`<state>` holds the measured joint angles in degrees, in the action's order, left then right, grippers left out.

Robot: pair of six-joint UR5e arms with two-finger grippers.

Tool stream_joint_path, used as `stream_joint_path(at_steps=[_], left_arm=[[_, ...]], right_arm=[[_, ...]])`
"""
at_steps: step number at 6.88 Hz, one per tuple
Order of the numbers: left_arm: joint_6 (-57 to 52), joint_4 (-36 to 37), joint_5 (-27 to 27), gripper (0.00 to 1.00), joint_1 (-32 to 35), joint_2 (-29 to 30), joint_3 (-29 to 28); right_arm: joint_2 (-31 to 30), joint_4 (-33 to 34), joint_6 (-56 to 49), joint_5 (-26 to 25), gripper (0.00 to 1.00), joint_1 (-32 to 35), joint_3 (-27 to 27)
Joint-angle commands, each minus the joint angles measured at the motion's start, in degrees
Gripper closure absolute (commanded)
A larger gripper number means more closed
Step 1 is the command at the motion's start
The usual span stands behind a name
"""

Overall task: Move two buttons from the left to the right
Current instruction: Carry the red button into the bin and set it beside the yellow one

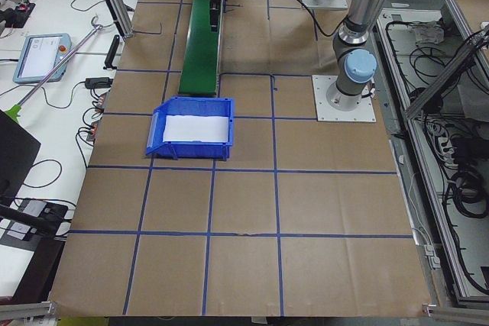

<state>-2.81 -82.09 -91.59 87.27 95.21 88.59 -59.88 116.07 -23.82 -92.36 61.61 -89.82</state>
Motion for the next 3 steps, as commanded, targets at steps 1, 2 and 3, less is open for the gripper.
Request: stream_joint_path(at_steps=[1, 2, 3], left_arm=[[0.0, -0.3, -0.2, 0.00, 0.0, -0.1, -0.1], [0.0, -0.5, -0.1, 0.00, 0.0, -0.1, -0.1], [0.0, -0.5, 0.0, 0.00, 0.0, -0.1, -0.2]], right_arm=[[0.2, 1.6, -0.1, 0.1, 0.04, 0.1, 0.1], [0.1, 2.3, -0.1, 0.0, 0.01, 0.1, 0.1], [-0.4, 1.9, 0.0, 0.0, 0.01, 0.1, 0.1]])
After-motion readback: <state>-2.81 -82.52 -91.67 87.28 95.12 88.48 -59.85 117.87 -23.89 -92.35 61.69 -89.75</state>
